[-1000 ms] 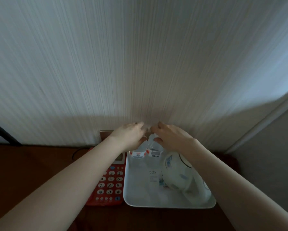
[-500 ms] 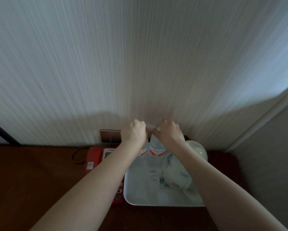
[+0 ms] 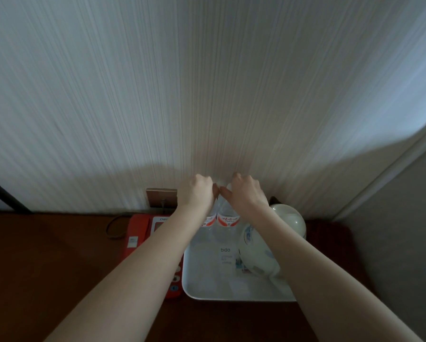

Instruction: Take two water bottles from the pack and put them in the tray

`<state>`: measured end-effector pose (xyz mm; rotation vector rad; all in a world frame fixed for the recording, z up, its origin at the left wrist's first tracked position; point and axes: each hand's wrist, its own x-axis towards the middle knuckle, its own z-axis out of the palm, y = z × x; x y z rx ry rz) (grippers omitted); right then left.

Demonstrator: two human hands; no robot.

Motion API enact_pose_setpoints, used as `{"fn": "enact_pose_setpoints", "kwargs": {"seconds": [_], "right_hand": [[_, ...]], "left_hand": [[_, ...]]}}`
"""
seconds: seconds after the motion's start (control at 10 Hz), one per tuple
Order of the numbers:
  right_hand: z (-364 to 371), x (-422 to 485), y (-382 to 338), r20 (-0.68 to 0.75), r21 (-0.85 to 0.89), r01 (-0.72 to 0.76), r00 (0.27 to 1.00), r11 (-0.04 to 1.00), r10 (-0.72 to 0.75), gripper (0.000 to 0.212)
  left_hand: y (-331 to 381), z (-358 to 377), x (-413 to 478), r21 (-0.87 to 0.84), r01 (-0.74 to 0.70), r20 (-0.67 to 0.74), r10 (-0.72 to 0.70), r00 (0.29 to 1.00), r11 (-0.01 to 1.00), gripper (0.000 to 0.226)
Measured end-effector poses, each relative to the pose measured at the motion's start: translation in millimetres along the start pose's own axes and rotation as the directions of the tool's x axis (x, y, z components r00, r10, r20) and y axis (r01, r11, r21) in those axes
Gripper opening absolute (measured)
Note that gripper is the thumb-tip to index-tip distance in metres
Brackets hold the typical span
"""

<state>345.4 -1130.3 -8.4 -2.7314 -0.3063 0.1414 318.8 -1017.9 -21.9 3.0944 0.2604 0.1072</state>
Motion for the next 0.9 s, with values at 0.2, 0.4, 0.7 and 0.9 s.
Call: {"fn": "enact_pose_setpoints", "kwargs": {"seconds": [0.2, 0.4, 0.7, 0.9], "right_hand": [[0.9, -4.2, 1.8, -0.008, 0.023, -0.016, 1.0, 1.0, 0.016, 0.048], [-1.1, -7.1, 4.0, 0.075, 0.055, -0.043, 0.996, 0.998, 0.038, 0.067], [2.1, -38.3, 20.4, 0.034, 0.398, -0.079, 0.997, 0.914, 0.071, 0.068], [1.5, -78.4, 34.3, -0.164, 0.544, -0.044, 0.974, 0.838, 0.158, 0.026]], "left_hand": [[-4.1, -2.1, -3.7, -0.052, 0.035, 0.028, -0.034, 0.999, 0.998, 0.032], [-12.6, -2.3, -6.4, -0.318, 0.166, 0.121, -0.133, 0.984, 0.934, 0.06], [-44.6, 9.6, -38.1, -0.77, 0.342, 0.268, -0.214, 0.939, 0.539, 0.059], [-69.3, 16.1, -77.8, -0.763, 0.411, 0.305, -0.282, 0.91, 0.499, 0.034]]}}
